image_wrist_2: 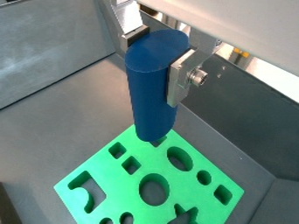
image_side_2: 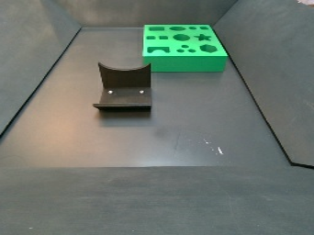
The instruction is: Insert the oval object.
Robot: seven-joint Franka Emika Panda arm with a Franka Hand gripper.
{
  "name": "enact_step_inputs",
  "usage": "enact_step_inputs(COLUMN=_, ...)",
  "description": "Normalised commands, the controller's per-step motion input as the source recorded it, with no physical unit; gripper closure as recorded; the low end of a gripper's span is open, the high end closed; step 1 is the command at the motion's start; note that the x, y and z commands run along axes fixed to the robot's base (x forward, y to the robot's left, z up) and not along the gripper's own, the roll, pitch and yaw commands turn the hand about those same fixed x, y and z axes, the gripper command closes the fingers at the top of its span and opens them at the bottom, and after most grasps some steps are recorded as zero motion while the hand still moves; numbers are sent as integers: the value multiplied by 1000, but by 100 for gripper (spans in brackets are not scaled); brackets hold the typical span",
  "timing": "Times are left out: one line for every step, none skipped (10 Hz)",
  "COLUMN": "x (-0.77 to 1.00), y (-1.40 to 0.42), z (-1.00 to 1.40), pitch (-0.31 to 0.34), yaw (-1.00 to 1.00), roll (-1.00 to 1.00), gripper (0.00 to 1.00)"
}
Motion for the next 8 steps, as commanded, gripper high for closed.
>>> enact_step_inputs(x=-100, y=-77, z=-989, pitch=-106, yaw=-1000, roll=40, gripper=100)
enact_step_inputs(x=-51, y=-29, z=-963, pitch=-86, yaw=-1000, roll=43, gripper=100)
enact_step_inputs(x=-17, y=-17, z=-951, pitch=-60, yaw=-1000, roll=50, gripper=100)
enact_step_inputs(x=-14, y=-17, z=-954, pitch=-59, yaw=-1000, roll=51, gripper=100)
enact_step_inputs(x=-14, y=-17, z=-951, pitch=-60, yaw=-1000, roll=53, gripper=100)
enact_step_inputs(x=0, y=-34, z=-937, pitch=-20, yaw=-1000, roll=91, gripper=100)
enact_step_inputs(x=0, y=-37, z=-894, pitch=-14, yaw=-1000, roll=113, gripper=100)
enact_step_inputs(x=31, y=-114, z=-846, pitch=-37, yaw=-1000, roll=119, gripper=100)
